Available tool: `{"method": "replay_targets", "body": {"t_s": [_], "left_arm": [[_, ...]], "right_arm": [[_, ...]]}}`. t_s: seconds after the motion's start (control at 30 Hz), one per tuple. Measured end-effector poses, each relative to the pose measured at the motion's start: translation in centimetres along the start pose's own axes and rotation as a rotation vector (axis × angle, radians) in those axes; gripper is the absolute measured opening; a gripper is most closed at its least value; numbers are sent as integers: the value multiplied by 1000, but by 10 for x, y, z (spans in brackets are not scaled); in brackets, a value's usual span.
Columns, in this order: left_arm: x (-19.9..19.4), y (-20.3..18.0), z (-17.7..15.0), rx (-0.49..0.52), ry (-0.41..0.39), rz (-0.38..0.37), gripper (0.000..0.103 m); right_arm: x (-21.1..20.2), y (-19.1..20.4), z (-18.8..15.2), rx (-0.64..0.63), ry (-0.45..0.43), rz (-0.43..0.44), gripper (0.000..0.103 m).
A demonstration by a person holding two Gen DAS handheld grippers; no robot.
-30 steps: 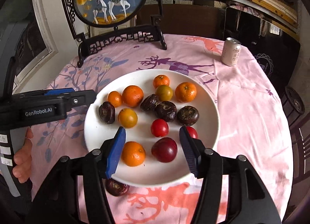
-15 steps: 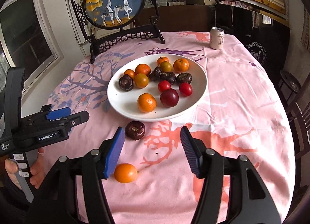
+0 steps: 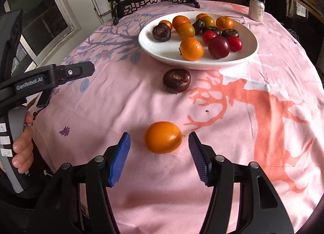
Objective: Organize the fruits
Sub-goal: 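Grasp the last mandarin with the right tool while the left tool grasps the last brown fruit, then place the mandarin and brown fruit on the plate, opening both tools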
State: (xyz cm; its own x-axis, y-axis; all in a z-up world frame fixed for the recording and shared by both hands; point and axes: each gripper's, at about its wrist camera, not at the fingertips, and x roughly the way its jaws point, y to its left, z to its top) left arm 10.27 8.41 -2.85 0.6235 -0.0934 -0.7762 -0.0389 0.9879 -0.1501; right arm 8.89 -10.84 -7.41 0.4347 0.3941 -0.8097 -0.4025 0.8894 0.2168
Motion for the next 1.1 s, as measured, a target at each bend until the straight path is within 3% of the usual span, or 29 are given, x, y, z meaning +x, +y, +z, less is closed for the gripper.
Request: {"method": "replay_targets", "body": {"t_s": [0.07, 0.13, 0.27, 0.47, 0.63, 0.83, 0.9, 0.97, 1.0, 1.1], "left_arm": [[-1, -2, -1, 4, -2, 2, 74], [-2, -4, -1, 7, -3, 2, 74], [1, -13, -3, 23, 10, -2, 74], [28, -56, -8, 111, 70, -40, 74], [67, -96, -6, 178, 108, -20, 75], [96, -113, 2, 183, 129, -10, 75], [101, -114, 4, 179, 126, 8, 70], [102, -117, 4, 196, 108, 33, 48], [101, -118, 4, 206, 104, 32, 42], [97, -117, 1, 199, 106, 13, 40]], "right_arm": [[6, 2, -1, -1, 5, 3, 60], [9, 5, -4, -20, -12, -13, 43], [-1, -1, -7, -8, -39, 5, 43], [-38, -43, -9, 94, -145, -51, 43], [-49, -68, -21, 148, -154, -47, 43], [-59, -84, -29, 189, -177, -28, 43], [-61, -88, -29, 198, -181, -22, 43], [-61, -89, -29, 200, -180, -16, 43], [-61, -89, -29, 203, -179, -12, 43], [-62, -89, -28, 211, -180, -7, 43]]}}
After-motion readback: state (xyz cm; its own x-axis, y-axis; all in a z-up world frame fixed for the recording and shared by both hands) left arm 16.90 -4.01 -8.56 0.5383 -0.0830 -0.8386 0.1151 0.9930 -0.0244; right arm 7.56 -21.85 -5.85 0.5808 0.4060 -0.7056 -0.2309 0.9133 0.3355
